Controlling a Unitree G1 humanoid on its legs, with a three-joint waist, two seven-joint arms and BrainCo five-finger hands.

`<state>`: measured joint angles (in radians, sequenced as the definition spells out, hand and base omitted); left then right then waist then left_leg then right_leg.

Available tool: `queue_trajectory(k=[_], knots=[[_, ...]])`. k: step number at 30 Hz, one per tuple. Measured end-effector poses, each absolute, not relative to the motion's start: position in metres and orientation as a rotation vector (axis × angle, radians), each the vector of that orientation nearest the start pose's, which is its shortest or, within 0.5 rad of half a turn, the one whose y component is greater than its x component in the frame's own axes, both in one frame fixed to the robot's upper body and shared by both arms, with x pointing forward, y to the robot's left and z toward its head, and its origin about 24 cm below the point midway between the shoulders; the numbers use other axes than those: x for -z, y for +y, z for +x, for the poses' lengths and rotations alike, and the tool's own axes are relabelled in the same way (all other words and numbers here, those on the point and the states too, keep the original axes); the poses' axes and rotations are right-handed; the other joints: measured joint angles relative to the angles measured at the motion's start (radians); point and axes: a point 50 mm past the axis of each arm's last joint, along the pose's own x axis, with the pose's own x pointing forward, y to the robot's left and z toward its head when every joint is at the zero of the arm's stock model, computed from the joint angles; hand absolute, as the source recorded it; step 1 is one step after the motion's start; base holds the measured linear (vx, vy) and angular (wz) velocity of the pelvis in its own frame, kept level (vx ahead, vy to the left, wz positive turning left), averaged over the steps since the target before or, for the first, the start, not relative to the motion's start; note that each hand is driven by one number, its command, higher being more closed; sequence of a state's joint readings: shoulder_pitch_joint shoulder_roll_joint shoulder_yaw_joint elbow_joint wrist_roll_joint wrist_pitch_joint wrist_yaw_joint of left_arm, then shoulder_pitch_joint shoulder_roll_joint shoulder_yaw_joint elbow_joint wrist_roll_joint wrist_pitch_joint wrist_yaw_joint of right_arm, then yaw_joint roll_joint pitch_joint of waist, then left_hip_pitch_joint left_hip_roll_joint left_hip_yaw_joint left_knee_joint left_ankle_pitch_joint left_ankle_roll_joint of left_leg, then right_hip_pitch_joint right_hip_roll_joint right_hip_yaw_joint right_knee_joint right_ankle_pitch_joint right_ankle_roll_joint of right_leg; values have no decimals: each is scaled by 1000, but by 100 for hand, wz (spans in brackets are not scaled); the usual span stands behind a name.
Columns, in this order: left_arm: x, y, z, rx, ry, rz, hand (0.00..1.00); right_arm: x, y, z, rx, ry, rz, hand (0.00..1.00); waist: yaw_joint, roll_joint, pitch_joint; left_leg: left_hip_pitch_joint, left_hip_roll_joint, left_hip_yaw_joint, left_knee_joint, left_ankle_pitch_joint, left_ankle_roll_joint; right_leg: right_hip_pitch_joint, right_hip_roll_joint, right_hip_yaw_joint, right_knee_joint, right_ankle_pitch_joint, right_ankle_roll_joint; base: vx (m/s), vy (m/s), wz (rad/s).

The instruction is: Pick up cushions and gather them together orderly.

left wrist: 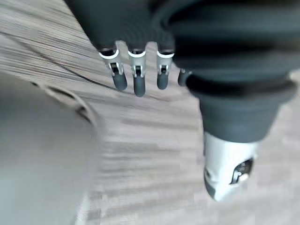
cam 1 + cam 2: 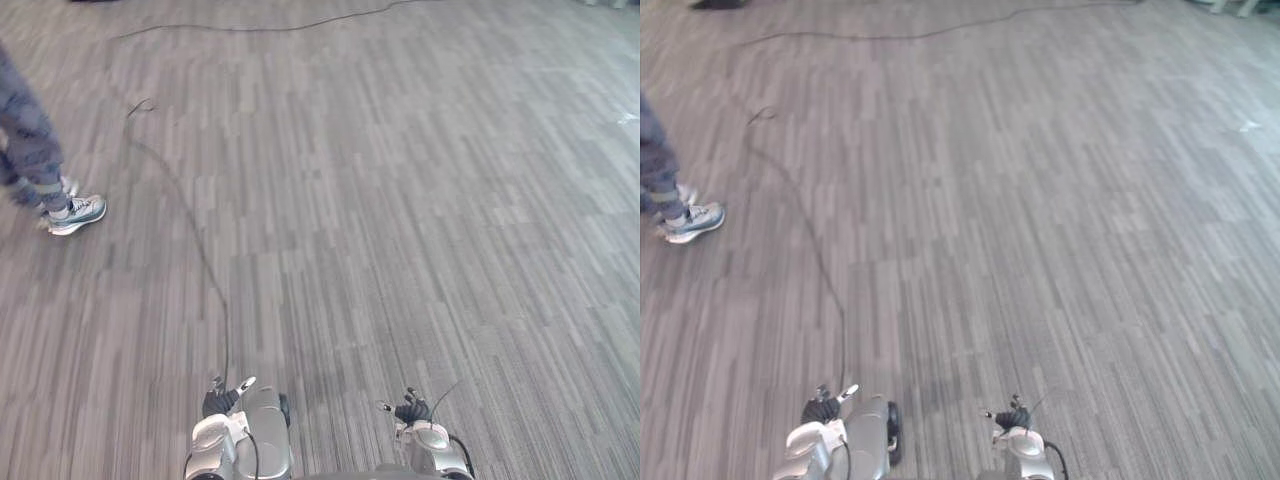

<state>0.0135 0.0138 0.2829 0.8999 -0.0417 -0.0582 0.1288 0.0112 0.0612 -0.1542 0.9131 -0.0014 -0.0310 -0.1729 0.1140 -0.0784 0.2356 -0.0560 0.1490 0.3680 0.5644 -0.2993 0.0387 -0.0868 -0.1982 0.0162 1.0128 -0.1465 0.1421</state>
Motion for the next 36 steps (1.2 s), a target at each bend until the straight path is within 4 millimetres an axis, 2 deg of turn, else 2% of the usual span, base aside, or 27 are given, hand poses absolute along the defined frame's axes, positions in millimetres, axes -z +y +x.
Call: queue_trajectory(k=[2, 3, 4, 6, 9, 10, 11, 12, 13, 14, 15, 16, 17, 18, 19, 20, 23, 24, 25, 26, 28, 29, 31, 32, 33, 34, 36], knots=[[138, 201, 145, -403, 876, -87, 0, 142, -159, 146, 282, 913, 47, 0, -9, 13, -4, 88, -2, 18, -84, -23, -6, -95, 6, -88, 100, -43, -61, 404, 42, -104], [140, 198, 145, -385, 888, -80, 0, 139, -160, 150, 280, 888, 46, 0, -18, 24, 1, 173, -2, 56, -170, -36, -23, -179, 7, -203, 115, -83, -106, 469, 54, -117], [140, 196, 147, -374, 890, -76, 0, 136, -160, 153, 277, 871, 44, 0, -28, 21, 6, 224, -2, 79, -215, -42, -33, -220, 3, -289, 85, -106, -129, 494, 58, -103], [140, 188, 154, -328, 897, -63, 0, 132, -162, 159, 284, 844, 51, 0, -53, 11, 8, 306, -1, 133, -268, -46, -40, -295, 0, -434, -89, -129, -137, 631, 18, -59], [140, 177, 159, -283, 899, -57, 0, 131, -168, 162, 310, 833, 64, 0, -82, 18, 6, 433, -8, 176, -357, -45, -42, -348, 23, -543, -407, -59, -176, 543, -44, -31], [142, 175, 156, -275, 907, -52, 0, 133, -169, 159, 308, 845, 59, 0, -82, 6, 2, 488, -29, 174, -390, -27, -74, -344, 36, -550, -538, 61, -221, 620, -107, -21], [143, 172, 154, -269, 919, -57, 0, 132, -171, 161, 305, 839, 49, 0, -84, 17, 0, 519, -18, 171, -396, -3, -117, -338, 58, -544, -505, 72, -344, 770, -157, -35], [145, 170, 152, -251, 932, -51, 0, 130, -175, 164, 301, 830, 31, 0, -84, 56, -14, 508, 32, 163, -349, 59, -222, -349, 75, -552, -444, 6, -346, 673, -181, -36], [144, 165, 155, -234, 927, -55, 0, 128, -179, 167, 308, 816, 36, 0, -98, 69, -13, 474, 67, 126, -246, 110, -250, -339, 99, -554, -416, -43, -351, 805, -247, -46], [144, 165, 154, -238, 929, -56, 0, 127, -179, 169, 309, 815, 39, 0, -100, 91, -6, 420, 110, 76, -87, 181, -219, -309, 133, -543, -427, -70, -356, 659, -215, -49], [144, 168, 153, -251, 930, -58, 0, 127, -178, 170, 305, 814, 38, 0, -103, 109, 3, 343, 148, 9, 92, 287, -172, -271, 169, -526, -454, -86, -356, 620, -158, -82], [142, 170, 155, -259, 915, -61, 0, 126, -177, 172, 304, 813, 35, 0, -100, 131, 21, 215, 185, -70, 388, 338, -139, -193, 230, -488, -510, -99, -356, 553, -76, -111], [141, 173, 155, -273, 905, -63, 0, 130, -172, 169, 284, 841, 33, 0, -82, 127, 28, 117, 199, -95, 592, 285, -146, -115, 267, -438, -554, -110, -364, 555, -52, -128], [141, 177, 153, -287, 899, -62, 0, 133, -167, 167, 263, 861, 29, 0, -70, 116, 35, 61, 194, -102, 673, 240, -143, -55, 282, -398, -585, -119, -362, 564, -21, -125], [137, 182, 155, -301, 872, -55, 0, 134, -160, 166, 239, 876, 27, 0, -61, 105, 38, -42, 175, -119, 703, 186, -115, 45, 297, -353, -649, -137, -363, 647, -8, -124], [135, 186, 155, -322, 839, -67, 0, 139, -154, 158, 223, 912, 33, 0, -45, 85, 24, -162, 157, -118, 617, 135, -90, 131, 309, -283, -725, -146, -346, 628, 11, -105], [133, 192, 151, -351, 821, -69, 0, 140, -149, 158, 214, 922, 47, 0, -38, 85, 19, -266, 128, -135, 473, 92, -74, 211, 312, -219, -781, -158, -327, 542, 90, -94], [133, 196, 144, -396, 812, -101, 0, 140, -148, 158, 205, 921, 40, 0, -19, 82, 17, -328, 63, -164, 200, 92, -95, 274, 296, -141, -818, -174, -296, 629, 185, -116], [132, 195, 144, -409, 803, -125, 0, 140, -148, 158, 213, 922, 42, 0, -2, 78, 16, -341, 17, -176, -4, 114, -113, 311, 281, -94, -840, -190, -268, 674, 212, -132], [132, 194, 145, -414, 798, -132, 0, 140, -149, 158, 217, 921, 39, 0, 0, 77, 15, -350, -5, -177, -92, 134, -113, 338, 274, -77, -858, -198, -253, 759, 274, -93], [130, 195, 147, -425, 785, -157, 0, 140, -147, 158, 214, 924, 34, 0, 24, 53, 1, -349, -50, -182, -171, 327, -46, 393, 234, 5, -867, -226, -201, 838, 308, -99], [128, 202, 152, -420, 776, -128, 0, 140, -145, 159, 199, 924, 27, 0, 24, 10, -11, -346, -61, -140, -125, 268, -18, 368, 185, 34, -815, -215, -165, 851, 303, -100], [130, 205, 151, -424, 791, -117, 0, 137, -147, 164, 214, 899, 34, 0, 30, -1, -9, -309, -36, -97, -22, 167, 8, 307, 176, 77, -604, -153, -108, 868, 350, -94], [132, 207, 148, -423, 809, -103, 0, 138, -148, 163, 215, 901, 35, 0, 37, -14, -9, -210, -38, -53, -28, 107, 14, 206, 151, 69, -308, -33, -34, 705, 314, -90], [133, 208, 147, -420, 817, -98, 0, 138, -151, 162, 219, 897, 27, 0, 33, -13, -8, -177, -42, -49, -30, 89, 13, 166, 137, 61, -202, -3, 0, 624, 264, -79], [136, 205, 145, -406, 852, -88, 0, 138, -153, 158, 221, 894, 16, 0, 4, -2, -6, -73, -56, -52, -51, 27, 14, 67, 110, -3, 37, -3, -7, 604, 197, -36], [140, 199, 144, -369, 882, -68, 0, 140, -154, 152, 219, 905, 12, 0, -15, 21, -8, 48, -57, -48, -120, -40, -6, -50, 82, -106, 134, -60, -65, 606, 149, -34]])
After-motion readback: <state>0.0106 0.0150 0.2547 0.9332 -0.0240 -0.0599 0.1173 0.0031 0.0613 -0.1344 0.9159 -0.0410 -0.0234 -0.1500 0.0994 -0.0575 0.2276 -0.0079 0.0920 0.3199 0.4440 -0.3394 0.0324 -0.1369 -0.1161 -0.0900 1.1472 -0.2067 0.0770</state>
